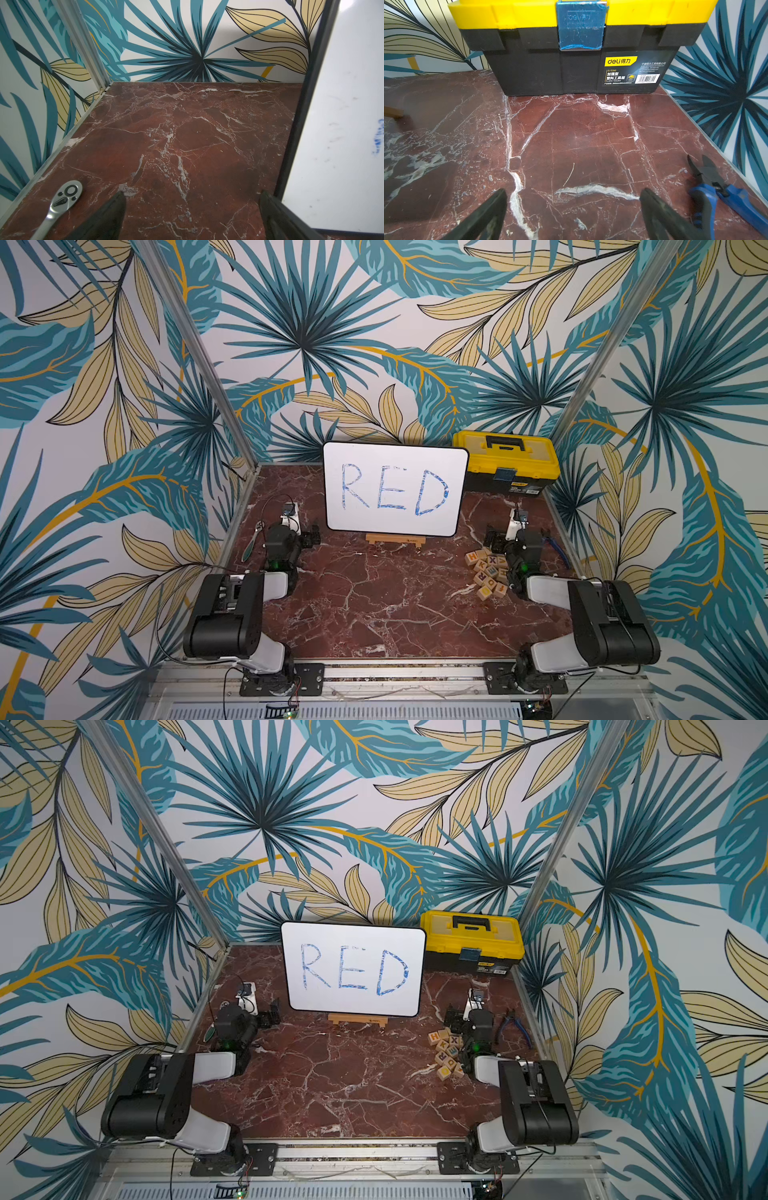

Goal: Assemble the uppercase word "red" with letter blocks
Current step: Pick up the letter block from the center of the board.

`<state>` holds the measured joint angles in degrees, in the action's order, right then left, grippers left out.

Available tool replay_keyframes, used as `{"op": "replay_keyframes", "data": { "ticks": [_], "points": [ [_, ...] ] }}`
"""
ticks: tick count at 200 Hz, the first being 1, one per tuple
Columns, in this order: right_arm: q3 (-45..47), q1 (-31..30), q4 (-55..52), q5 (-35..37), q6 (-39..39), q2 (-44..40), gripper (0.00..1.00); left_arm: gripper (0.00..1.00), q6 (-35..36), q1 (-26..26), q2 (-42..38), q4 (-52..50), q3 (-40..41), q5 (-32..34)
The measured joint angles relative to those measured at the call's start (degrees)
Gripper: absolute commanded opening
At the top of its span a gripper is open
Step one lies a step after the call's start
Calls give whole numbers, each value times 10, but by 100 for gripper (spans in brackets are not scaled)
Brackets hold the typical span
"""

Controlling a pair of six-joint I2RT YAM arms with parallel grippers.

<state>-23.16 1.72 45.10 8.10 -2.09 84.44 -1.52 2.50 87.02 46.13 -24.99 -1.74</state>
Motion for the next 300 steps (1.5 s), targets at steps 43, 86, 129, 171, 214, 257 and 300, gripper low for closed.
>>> {"op": "replay_keyframes", "data": {
  "ticks": [43,86,129,171,214,257,300],
  "points": [
    [0,0,0,0,0,0,99,100,0,0,0,0,0,0],
    [0,0,0,0,0,0,99,100,0,0,0,0,0,0],
    [0,0,0,0,0,0,100,100,0,0,0,0,0,0],
    [0,0,0,0,0,0,100,100,0,0,0,0,0,0],
    [0,0,0,0,0,0,93,93,-2,0,0,0,0,4],
    [-67,0,-141,0,6,-39,75,84,-8,0,-57,-33,0,31],
    [-255,-16,-388,1,-9,-128,65,80,-48,-20,-186,-76,-1,91]
  ]
}}
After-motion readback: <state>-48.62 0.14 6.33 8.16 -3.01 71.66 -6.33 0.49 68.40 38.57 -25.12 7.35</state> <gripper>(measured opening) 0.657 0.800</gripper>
